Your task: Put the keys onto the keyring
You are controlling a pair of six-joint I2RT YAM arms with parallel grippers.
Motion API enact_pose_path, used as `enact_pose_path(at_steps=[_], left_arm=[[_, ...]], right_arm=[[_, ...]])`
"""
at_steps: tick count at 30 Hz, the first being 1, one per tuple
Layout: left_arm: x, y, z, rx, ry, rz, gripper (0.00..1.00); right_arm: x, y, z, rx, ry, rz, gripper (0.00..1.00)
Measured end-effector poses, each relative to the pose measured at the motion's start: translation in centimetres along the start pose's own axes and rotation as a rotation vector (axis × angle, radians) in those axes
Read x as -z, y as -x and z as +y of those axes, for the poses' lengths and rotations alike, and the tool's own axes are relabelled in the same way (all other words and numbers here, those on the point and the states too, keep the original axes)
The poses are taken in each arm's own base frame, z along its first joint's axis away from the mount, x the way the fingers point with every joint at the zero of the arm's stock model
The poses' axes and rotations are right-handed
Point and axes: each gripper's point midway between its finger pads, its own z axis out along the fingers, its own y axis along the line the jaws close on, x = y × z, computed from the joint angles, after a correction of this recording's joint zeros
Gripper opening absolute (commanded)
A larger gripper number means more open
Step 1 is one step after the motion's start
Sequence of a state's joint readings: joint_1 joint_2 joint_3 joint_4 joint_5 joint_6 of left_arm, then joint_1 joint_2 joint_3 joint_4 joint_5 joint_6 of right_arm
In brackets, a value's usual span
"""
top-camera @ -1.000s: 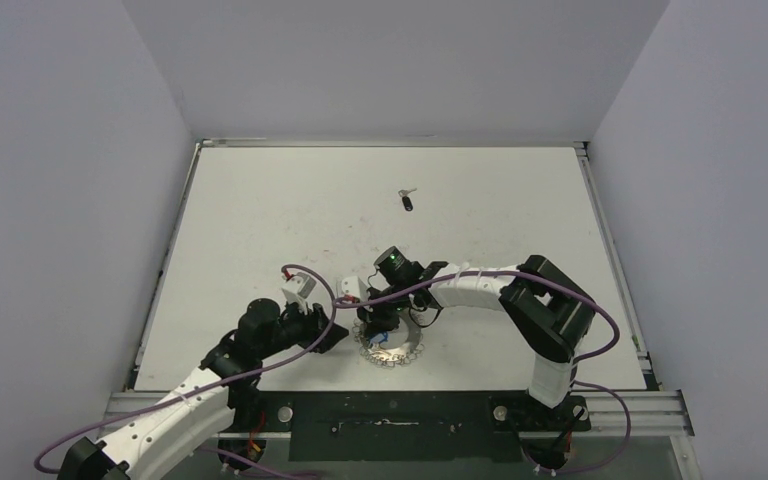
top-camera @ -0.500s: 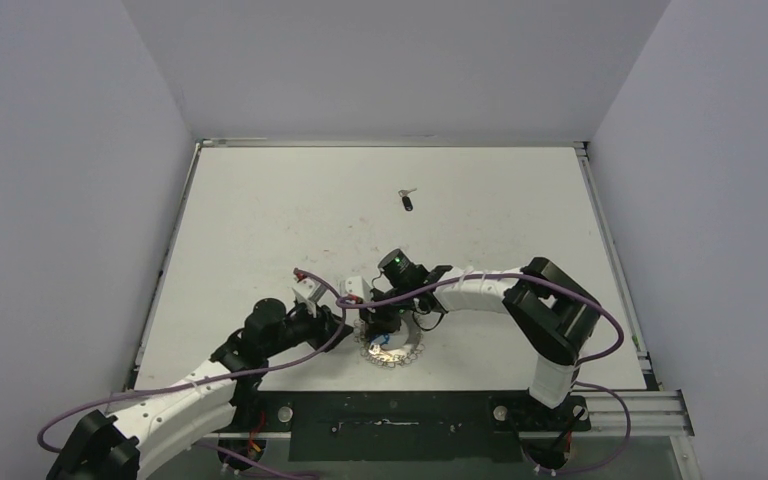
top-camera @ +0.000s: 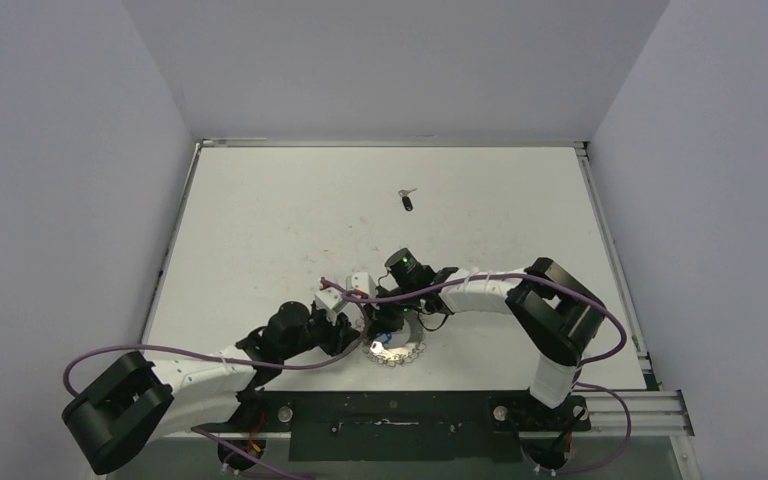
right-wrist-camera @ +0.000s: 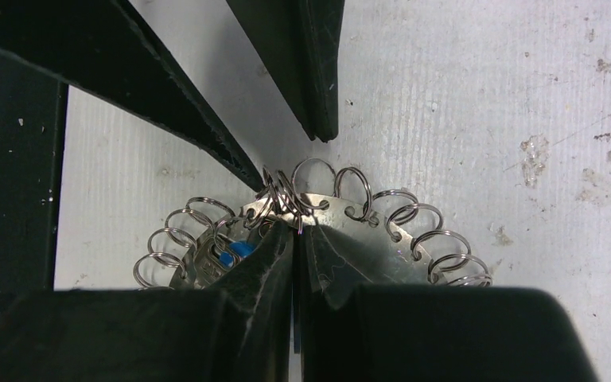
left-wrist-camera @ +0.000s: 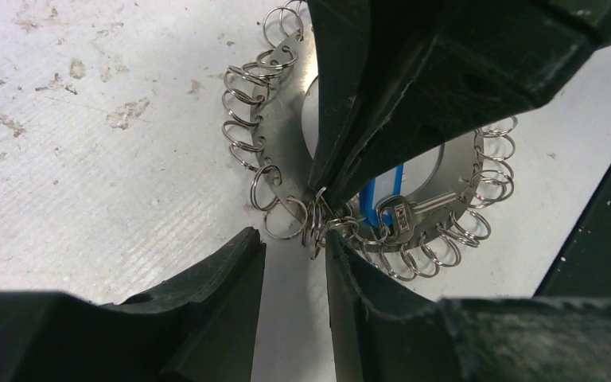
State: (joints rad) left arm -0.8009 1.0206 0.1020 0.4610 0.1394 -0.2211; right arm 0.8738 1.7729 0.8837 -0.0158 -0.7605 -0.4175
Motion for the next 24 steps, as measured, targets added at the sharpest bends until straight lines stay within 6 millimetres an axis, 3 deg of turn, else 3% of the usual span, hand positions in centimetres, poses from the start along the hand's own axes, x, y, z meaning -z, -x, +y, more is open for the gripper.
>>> enact_pose_path(at_steps=[17,20,24], left_arm=[[-1.6,1.0,0.8,-0.005,0.038,-0.062,0.11],[-1.7,0.9,1.1,-0.006,0.056,-0.073,0.12],[-1.5,0.4,1.2,-0.018,0.054,-0.067,0.29]], right_arm=[[0.3,-0.2,-0.4,-0.042,-0.009,-0.015,0.00],[0.2,-0.1,-0.4,-0.044,-0.012,-0.022,0.00],[0.1,0.1,-0.2,-0.040,-0.010,-0.026,0.00]])
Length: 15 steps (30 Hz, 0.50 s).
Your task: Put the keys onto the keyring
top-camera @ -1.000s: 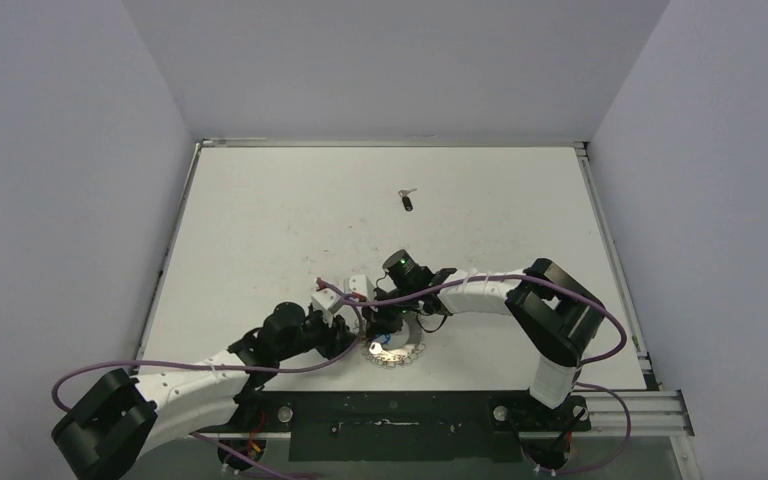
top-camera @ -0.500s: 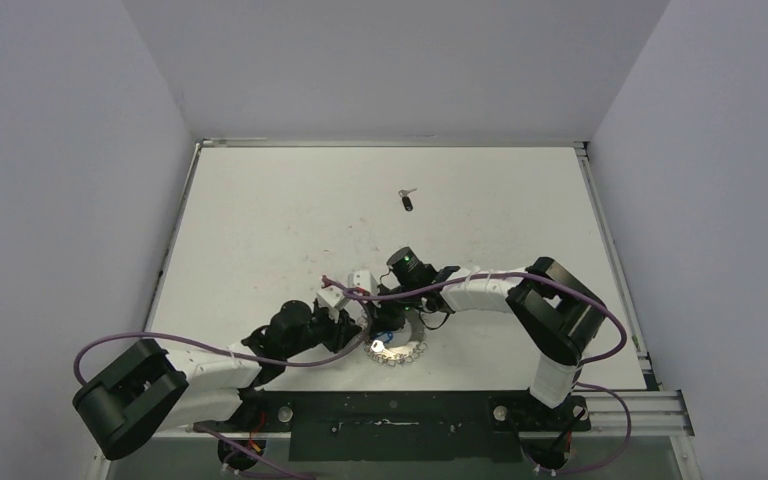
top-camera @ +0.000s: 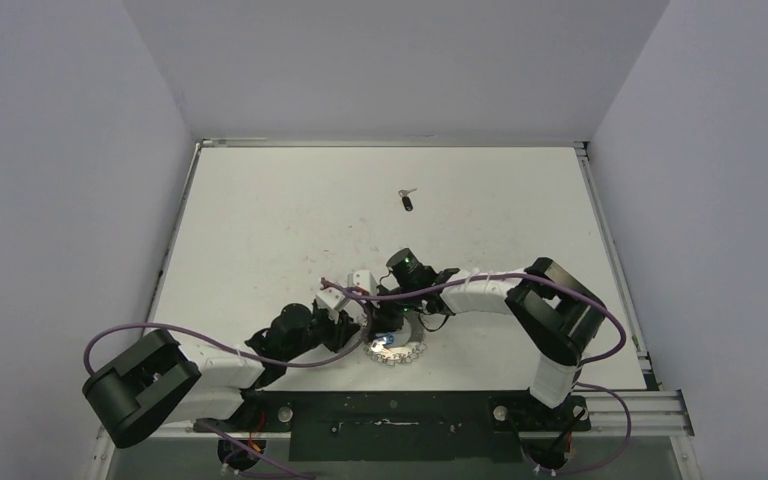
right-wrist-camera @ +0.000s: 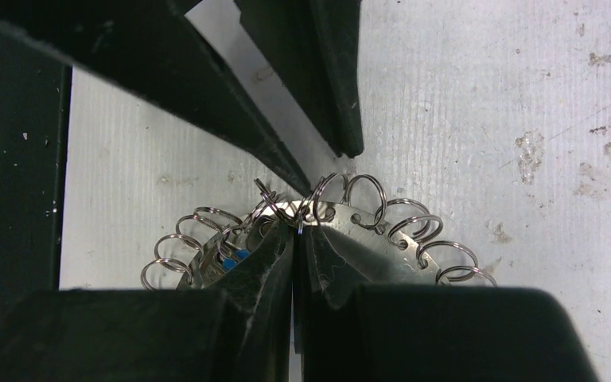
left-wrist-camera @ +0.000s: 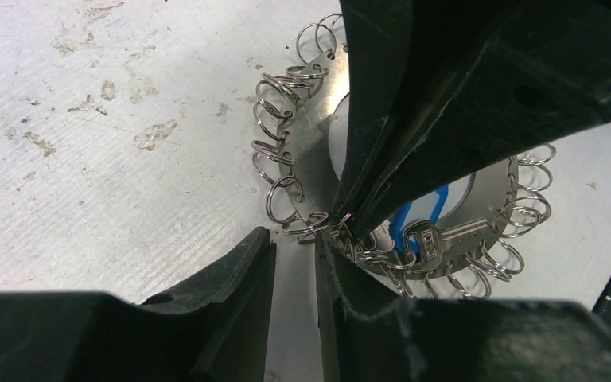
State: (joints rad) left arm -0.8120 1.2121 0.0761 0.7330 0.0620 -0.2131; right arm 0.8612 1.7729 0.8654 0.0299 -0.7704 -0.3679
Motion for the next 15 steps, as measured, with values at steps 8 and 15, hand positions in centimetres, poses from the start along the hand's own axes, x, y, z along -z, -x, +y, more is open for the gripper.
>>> enact_pose_path(at_steps=[8,15], left_arm=[[1.2,-0.3,-0.7,-0.084,-0.047,-0.038,0.36],[2.2,3.8,-1.6,-0.162,-0.075,-0.194,0.36]], right_arm=[[0.0,0.0,0.2,0.006,0.002,-0.002,0.00],[0.6,-0.6,0.9,0.007,0.002,0.008,0.00]])
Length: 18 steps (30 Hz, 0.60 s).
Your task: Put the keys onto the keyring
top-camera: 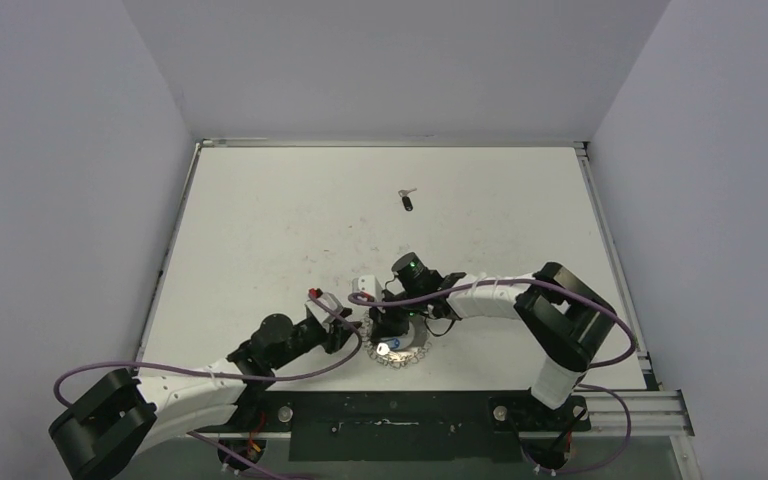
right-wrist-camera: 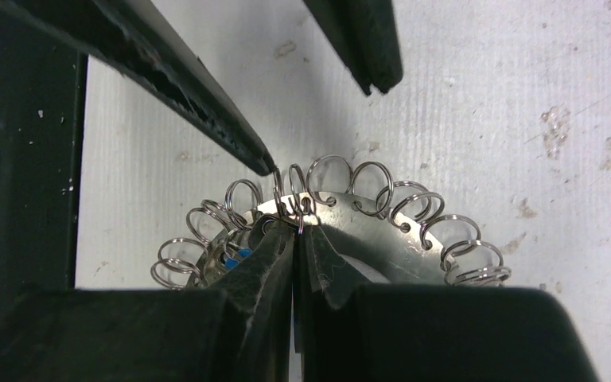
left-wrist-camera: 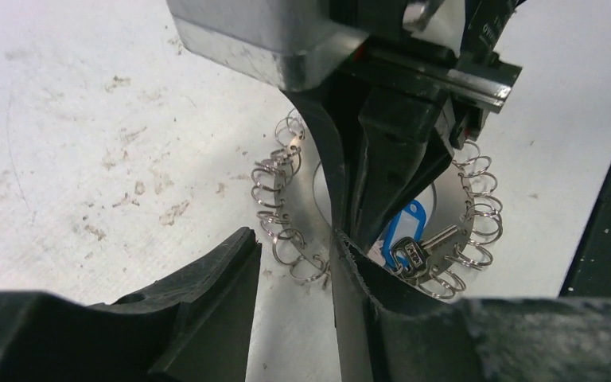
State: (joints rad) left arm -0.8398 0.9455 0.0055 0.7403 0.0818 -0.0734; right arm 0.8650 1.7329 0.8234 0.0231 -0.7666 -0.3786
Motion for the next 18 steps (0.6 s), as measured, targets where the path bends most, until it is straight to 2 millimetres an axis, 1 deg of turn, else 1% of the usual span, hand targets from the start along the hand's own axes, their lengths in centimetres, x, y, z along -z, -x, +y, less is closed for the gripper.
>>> enact_pose_path(at_steps=[2,4,9,12,18], left_arm=[[0.1,0.9,-0.2,-0.014,-0.010,-0.030,0.35],[0.2,1.3,-0.4,-0.036,-0.024,-0.044,0.35],[0.2,1.0,-1.4,-0.122,-0.096,-0.035,0.33],[0.2,0.1,-2.2,-0.185,-0.150,-0.010,0.31],[0.3,-2.6,-4.1,-0.321,-0.278,0.063,0.29]], right_arm=[[0.3,-0.3,0.3,-0.003,-0.001,0.004,0.00],[0.7,-0.7,0.7,-0.007,-0.006,0.007,0.00],[1.8,-1.8,1.3,-0.028,-0.031,0.014,0.00],[2.5,-2.0,1.5,-0.038,-0.049,0.010,0.00],[3.2,-2.1,1.5,-0.048,-0.066,-0.002,0.00]])
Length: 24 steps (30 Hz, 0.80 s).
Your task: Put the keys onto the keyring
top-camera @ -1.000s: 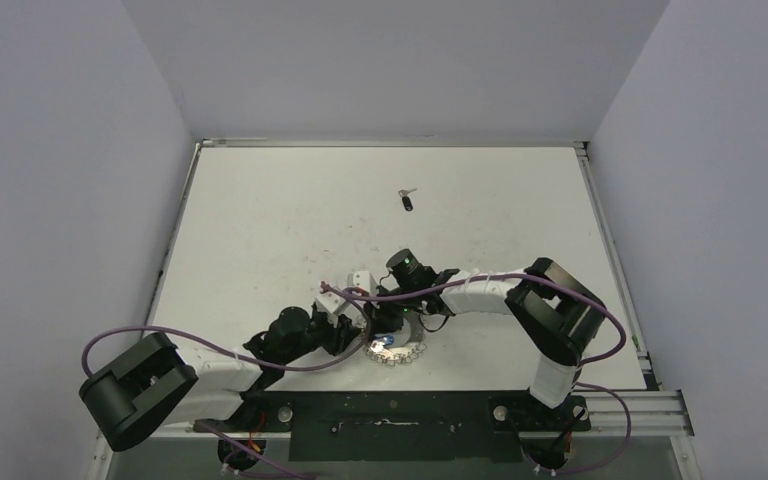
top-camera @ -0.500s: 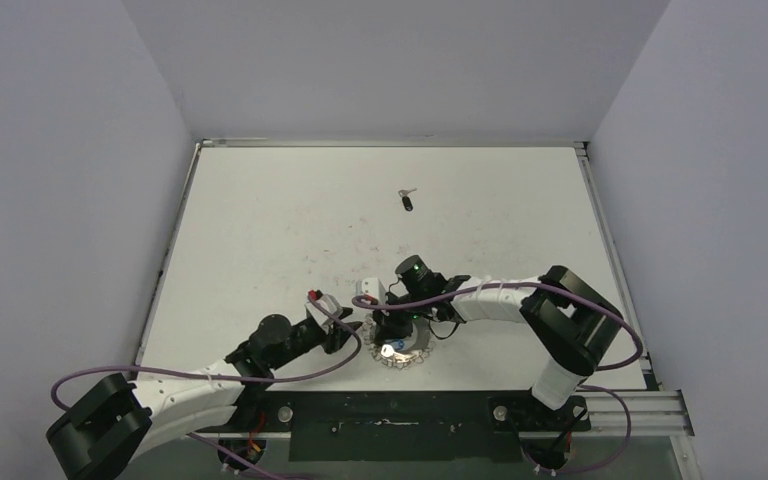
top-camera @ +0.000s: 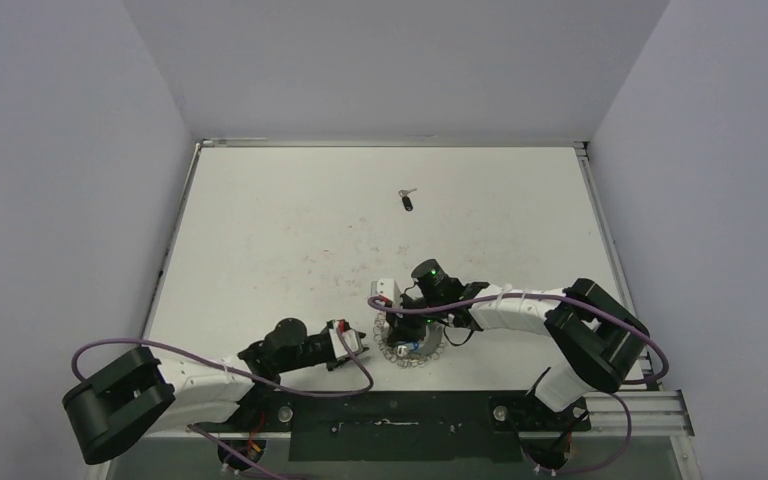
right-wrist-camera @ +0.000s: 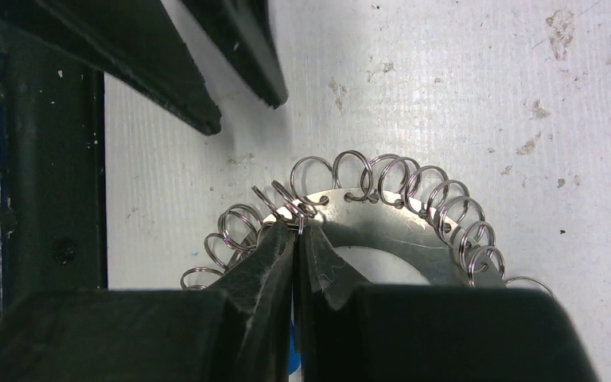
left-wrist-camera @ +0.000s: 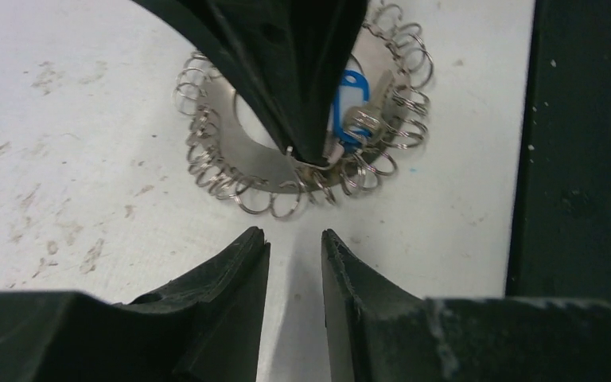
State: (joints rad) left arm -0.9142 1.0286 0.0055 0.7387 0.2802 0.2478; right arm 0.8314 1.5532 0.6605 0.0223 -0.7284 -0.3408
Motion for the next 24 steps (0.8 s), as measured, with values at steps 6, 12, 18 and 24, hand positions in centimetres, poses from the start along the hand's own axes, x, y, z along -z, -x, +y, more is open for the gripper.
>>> enact_pose_path(at_steps=[6,12,18,24], left_arm=[[-0.8,-1.8,-2.8,-0.068,-0.091,0.062,0.24],[-1.6,-2.8,-2.9,-0.084,-0.051,0.091,0.23],[-2.2,-2.7,-2.2,-0.082,0.017,0.084,0.24],[-2.3,-2.3,-1.1,-0.060,0.095,0.079,0.28]], right_arm=[[0.0,0.1,0.0,-0.010,-0.001,-0.004,0.00],[0.0,-0.3,0.1,-0.012,-0.003,-0.002,0.00],[-0.1,-0.6,-0.2,-0.016,-0.018,0.002,0.00],[0.0,-0.6,-0.4,-0.036,-0.031,0.003,0.00]])
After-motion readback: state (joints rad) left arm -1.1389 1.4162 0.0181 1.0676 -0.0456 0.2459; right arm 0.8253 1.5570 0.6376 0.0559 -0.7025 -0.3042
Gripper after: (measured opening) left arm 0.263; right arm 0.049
